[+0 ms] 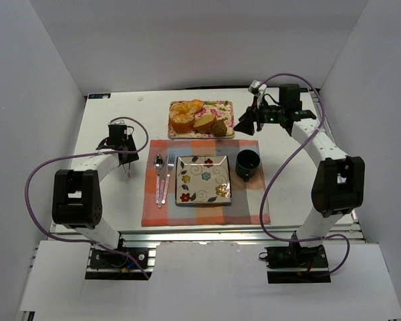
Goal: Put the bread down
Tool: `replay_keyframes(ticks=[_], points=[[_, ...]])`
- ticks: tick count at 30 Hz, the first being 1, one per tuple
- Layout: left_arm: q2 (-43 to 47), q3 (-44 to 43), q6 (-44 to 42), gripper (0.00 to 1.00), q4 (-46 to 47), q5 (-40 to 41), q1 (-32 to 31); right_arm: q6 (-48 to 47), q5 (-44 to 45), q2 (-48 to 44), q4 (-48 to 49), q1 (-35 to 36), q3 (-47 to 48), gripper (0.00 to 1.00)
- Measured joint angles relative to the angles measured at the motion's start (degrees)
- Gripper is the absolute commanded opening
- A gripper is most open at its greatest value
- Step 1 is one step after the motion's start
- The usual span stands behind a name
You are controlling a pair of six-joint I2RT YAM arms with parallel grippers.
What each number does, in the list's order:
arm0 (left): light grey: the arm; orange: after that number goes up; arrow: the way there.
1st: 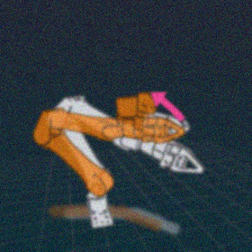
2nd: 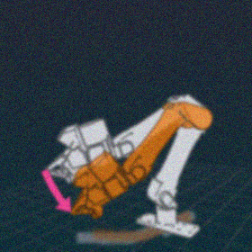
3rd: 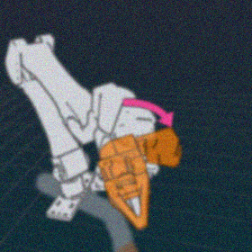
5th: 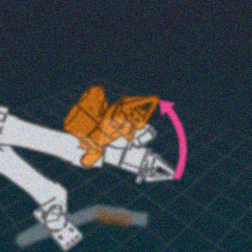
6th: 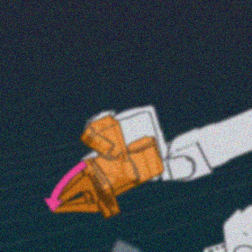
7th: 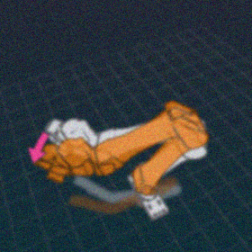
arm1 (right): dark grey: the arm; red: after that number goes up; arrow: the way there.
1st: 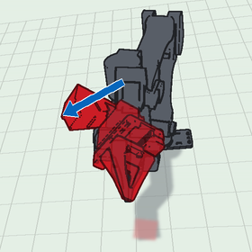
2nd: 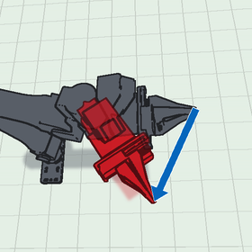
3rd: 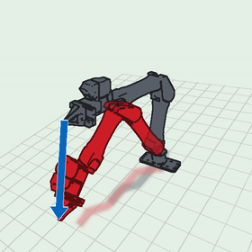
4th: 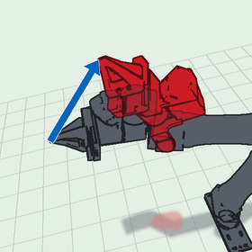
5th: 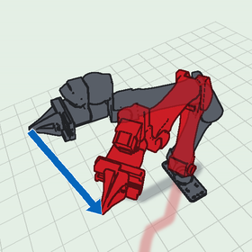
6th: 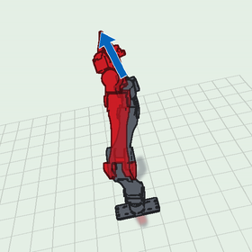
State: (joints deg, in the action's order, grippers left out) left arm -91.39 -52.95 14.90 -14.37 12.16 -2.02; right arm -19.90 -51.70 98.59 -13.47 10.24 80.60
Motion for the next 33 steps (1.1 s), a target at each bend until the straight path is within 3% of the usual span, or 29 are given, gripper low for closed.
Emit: replay_keyframes(ticks=[11,33], points=[[-6.7,-0.3,-0.9,0.62,2.5,-2.4,1.6,0.0,0.0,0.0,0.0,0.0,0.0,0.62],[-7.1,0.2,-0.9,0.67,5.5,-2.8,1.6,0.0,0.0,-0.3,0.2,-0.7,-0.9,0.63]])
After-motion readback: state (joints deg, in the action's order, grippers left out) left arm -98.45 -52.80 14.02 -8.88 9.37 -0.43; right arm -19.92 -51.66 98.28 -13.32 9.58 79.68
